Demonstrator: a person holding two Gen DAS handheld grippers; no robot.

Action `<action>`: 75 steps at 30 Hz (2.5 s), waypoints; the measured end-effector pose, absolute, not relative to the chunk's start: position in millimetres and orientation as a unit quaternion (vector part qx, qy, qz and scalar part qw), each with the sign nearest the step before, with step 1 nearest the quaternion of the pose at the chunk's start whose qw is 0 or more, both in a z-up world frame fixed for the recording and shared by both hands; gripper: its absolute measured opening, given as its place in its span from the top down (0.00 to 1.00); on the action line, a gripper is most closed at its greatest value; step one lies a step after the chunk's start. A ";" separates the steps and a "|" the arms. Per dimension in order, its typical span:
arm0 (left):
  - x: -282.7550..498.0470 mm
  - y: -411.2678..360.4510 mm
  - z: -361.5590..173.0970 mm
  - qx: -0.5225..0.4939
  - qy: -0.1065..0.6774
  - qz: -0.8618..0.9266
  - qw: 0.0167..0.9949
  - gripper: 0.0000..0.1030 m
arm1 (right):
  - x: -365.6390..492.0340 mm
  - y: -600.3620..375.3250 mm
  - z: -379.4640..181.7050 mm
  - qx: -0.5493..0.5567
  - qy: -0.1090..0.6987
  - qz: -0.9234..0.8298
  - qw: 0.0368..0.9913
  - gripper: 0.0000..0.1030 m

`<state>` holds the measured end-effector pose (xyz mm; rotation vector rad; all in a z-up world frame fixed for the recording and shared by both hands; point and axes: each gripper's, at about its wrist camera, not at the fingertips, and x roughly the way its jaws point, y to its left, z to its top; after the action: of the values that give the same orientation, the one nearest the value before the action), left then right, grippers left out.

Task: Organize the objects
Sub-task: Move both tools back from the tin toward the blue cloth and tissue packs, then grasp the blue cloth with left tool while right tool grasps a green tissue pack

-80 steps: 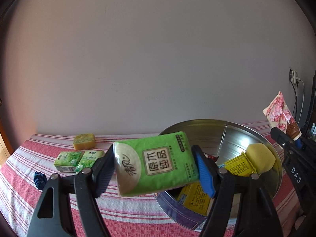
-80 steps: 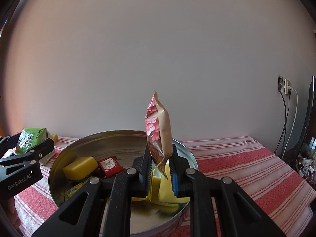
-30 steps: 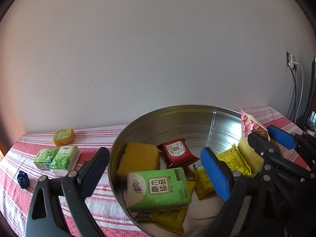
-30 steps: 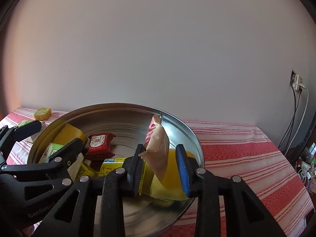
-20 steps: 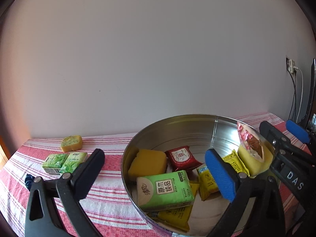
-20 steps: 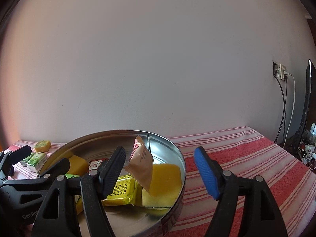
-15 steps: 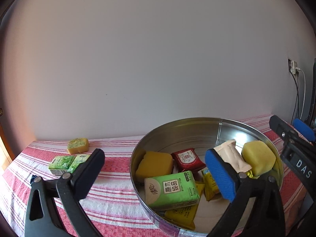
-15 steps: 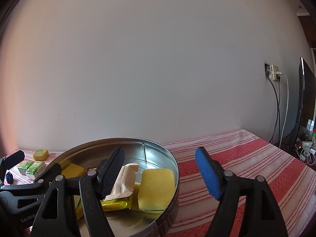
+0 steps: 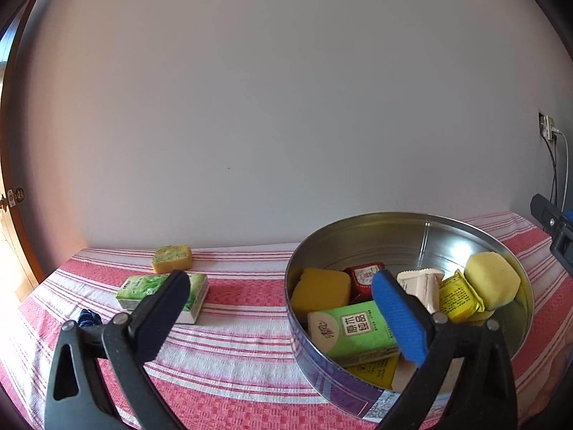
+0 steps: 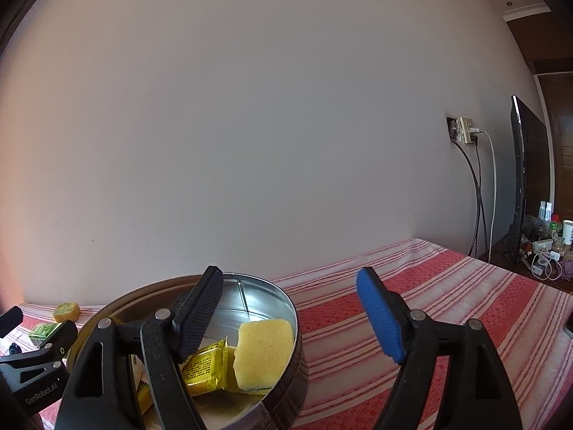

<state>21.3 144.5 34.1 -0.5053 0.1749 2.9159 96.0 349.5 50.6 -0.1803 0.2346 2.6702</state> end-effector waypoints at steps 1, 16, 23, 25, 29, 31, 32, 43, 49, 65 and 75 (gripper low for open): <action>21.5 143.4 33.7 -0.170 0.060 0.980 0.087 0.00 | 97.1 350.9 50.5 -0.063 0.086 0.968 0.229 0.23; 20.3 109.8 31.1 -0.181 0.048 0.980 0.073 0.00 | 107.8 318.3 52.2 -0.078 0.090 0.963 0.243 0.23; 16.6 88.9 29.8 -0.185 0.047 0.980 0.064 0.00 | 108.5 286.7 53.6 -0.078 0.075 0.967 0.232 0.23; 16.1 82.5 30.2 -0.186 0.046 0.980 0.061 0.00 | 107.2 277.1 53.5 -0.079 0.071 0.969 0.225 0.23; 11.4 64.9 28.8 -0.194 0.038 0.979 0.053 0.01 | 103.8 257.9 53.4 -0.080 0.067 0.971 0.213 0.23; 9.1 54.2 28.3 -0.200 0.033 0.978 0.048 0.01 | 101.6 248.4 53.1 -0.078 0.064 0.973 0.207 0.23; 7.7 48.5 27.8 -0.202 0.029 0.978 0.045 0.01 | 100.7 243.8 52.9 -0.078 0.063 0.974 0.204 0.23; -11.7 -16.9 21.9 -0.233 -0.007 0.973 0.002 0.01 | 79.8 194.4 51.9 -0.090 0.055 0.981 0.160 0.23; -23.0 -49.9 16.6 -0.256 -0.016 0.966 -0.031 0.01 | 65.1 173.3 49.3 -0.104 0.054 0.984 0.136 0.23; -78.3 -95.3 -19.6 -0.389 -0.070 0.916 -0.063 0.03 | 27.0 115.7 43.0 -0.144 0.022 0.986 0.075 0.23; -101.8 -102.6 -31.8 -0.432 -0.069 0.899 -0.020 0.26 | -1.5 99.0 38.9 -0.196 0.025 0.979 0.044 0.23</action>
<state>-101.8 -102.6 -31.8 -1.3753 -0.2208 2.8610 -1.5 99.0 38.9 -0.5983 0.0769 2.9942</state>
